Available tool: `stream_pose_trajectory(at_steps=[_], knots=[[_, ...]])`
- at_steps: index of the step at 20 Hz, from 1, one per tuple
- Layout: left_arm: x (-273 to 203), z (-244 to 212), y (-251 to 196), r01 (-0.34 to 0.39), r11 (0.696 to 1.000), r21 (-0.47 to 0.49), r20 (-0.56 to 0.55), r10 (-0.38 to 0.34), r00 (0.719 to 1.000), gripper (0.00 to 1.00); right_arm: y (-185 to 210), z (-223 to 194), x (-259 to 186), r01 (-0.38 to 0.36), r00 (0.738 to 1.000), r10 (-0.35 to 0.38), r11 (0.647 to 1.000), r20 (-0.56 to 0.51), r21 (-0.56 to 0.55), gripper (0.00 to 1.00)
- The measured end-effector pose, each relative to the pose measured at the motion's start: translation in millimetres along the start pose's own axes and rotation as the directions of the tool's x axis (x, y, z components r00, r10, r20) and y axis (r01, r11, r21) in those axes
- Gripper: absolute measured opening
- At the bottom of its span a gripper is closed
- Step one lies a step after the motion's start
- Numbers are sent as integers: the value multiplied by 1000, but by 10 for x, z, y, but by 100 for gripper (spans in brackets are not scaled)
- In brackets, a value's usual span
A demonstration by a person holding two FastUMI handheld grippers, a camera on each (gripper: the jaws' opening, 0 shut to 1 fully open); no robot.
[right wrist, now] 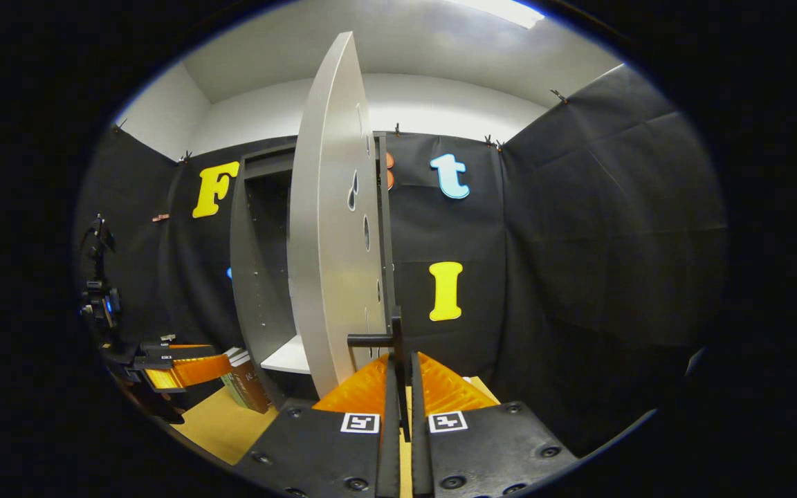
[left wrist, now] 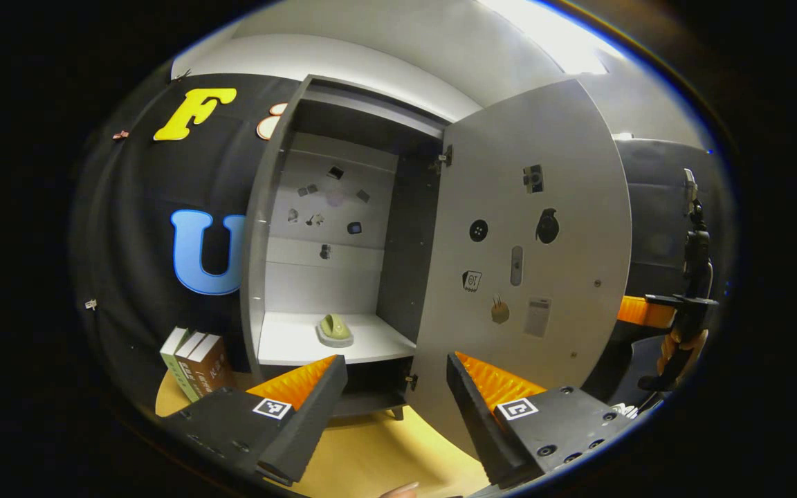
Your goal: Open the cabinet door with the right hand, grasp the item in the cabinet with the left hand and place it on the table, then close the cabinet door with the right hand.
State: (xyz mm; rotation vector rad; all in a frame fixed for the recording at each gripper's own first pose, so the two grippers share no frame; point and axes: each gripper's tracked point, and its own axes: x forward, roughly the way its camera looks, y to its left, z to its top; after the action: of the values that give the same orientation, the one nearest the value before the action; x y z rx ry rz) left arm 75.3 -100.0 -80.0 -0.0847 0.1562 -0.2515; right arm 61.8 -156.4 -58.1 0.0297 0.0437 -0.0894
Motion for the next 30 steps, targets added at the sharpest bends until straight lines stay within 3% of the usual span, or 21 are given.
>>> stream_pose_trajectory(at_steps=[1,4,5,6,7,8,9,11,15,18,20,21,24,27,28,30], knots=[[63,5,-24,-4,1000,4,1,4,1000,92,-48,4,-6,-13,1000,13,1000,0,3,12],[264,2,-83,-13,1000,5,3,13,1000,92,-116,14,-41,-50,999,50,998,-3,30,14],[329,20,-93,-20,1000,4,3,20,1000,92,-126,44,-81,-61,998,61,997,5,41,22],[392,42,-87,-31,1000,1,4,31,999,96,-157,88,-111,-69,998,69,996,16,50,15],[422,48,-96,-43,999,-1,4,43,999,92,-128,116,-140,-94,995,92,994,21,59,11],[461,75,-85,-55,998,-2,5,55,998,92,-132,109,-148,-107,994,106,992,21,65,21],[514,103,-72,-67,998,3,9,67,998,92,-146,98,-185,-113,993,112,992,20,60,17],[596,181,-31,-90,995,34,21,89,996,92,-160,84,-275,-118,993,117,993,14,25,21],[762,332,67,-149,984,101,56,144,988,92,-309,86,-483,-93,996,93,995,3,-39,20],[910,521,173,-202,967,156,98,189,977,91,-603,36,-553,-26,1000,26,999,-4,-29,16],[1033,543,247,-233,956,178,91,220,971,90,-880,57,-507,51,999,-51,998,-3,-40,29],[1112,527,266,-237,955,176,75,227,971,90,-976,65,-502,74,997,-74,996,1,-41,31],[1399,506,293,-209,967,148,40,205,978,88,-1377,94,-442,192,981,-191,979,34,-62,96],[1686,505,474,-220,967,126,15,220,975,89,-1704,75,-371,267,964,-265,962,32,-64,92],[1796,512,509,-212,971,108,9,212,977,89,-1818,93,-338,289,957,-288,955,32,-68,100],[1979,536,618,-214,974,79,-6,215,977,89,-1999,109,-275,327,945,-325,942,34,-79,96]])
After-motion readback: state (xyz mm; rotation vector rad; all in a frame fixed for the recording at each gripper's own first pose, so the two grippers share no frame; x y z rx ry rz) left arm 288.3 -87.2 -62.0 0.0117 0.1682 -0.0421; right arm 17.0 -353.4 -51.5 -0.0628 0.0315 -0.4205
